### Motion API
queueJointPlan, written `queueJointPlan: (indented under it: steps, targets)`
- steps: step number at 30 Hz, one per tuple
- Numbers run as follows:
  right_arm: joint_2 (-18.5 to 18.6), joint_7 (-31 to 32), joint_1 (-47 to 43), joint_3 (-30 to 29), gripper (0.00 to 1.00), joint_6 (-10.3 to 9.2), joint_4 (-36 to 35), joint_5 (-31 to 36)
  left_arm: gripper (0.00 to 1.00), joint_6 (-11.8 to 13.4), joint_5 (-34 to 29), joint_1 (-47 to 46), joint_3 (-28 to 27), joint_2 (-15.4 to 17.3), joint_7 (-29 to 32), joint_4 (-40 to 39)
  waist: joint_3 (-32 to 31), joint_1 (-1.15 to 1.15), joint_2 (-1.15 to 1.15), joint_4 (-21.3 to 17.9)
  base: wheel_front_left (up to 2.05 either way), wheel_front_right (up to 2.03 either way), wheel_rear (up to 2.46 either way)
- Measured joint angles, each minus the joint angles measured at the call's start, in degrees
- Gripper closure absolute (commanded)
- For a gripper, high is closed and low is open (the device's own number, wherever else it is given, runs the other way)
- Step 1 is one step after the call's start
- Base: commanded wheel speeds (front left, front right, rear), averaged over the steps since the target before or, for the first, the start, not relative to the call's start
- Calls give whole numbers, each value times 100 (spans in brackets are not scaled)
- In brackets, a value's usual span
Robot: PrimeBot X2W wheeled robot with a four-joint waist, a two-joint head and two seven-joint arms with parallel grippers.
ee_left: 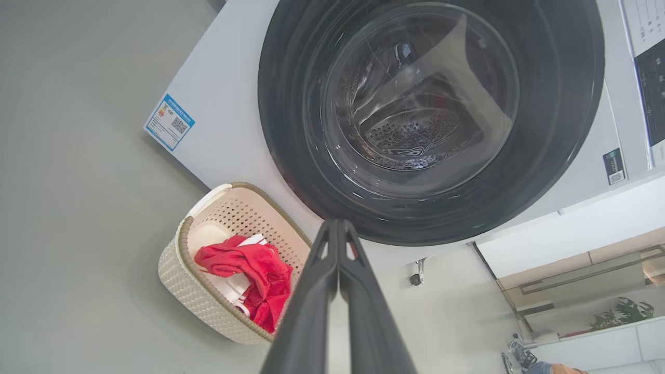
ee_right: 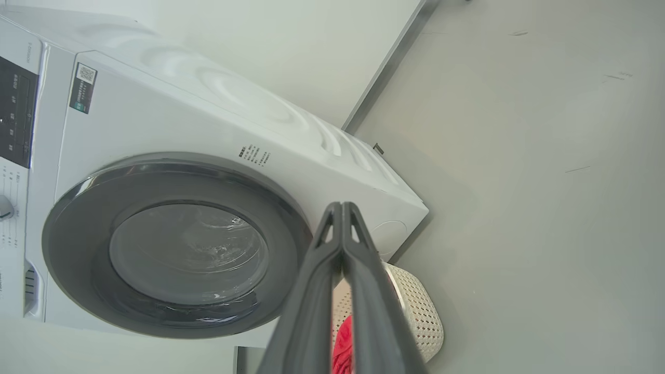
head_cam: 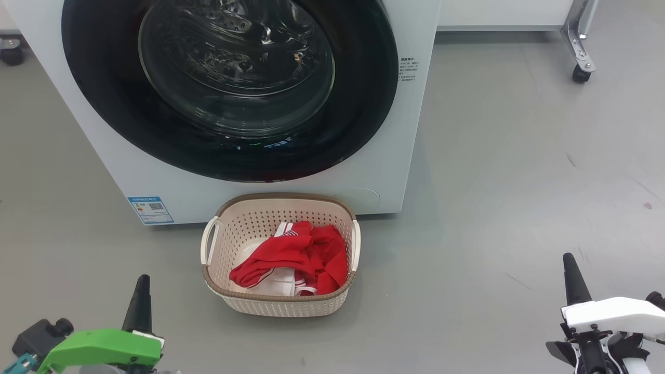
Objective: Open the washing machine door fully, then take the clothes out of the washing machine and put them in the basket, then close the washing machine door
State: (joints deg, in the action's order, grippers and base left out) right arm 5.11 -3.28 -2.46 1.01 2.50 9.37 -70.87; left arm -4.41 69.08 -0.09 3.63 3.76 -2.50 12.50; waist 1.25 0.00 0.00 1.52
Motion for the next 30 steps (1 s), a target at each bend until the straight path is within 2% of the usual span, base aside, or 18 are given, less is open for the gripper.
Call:
queueJointPlan:
  steps: [30]
  targets:
    - [32,468,444,-293,100,350,468,-2275,100,-202,2312,-207,-393,30,546,231,-97,0,0,-139,0,0,0]
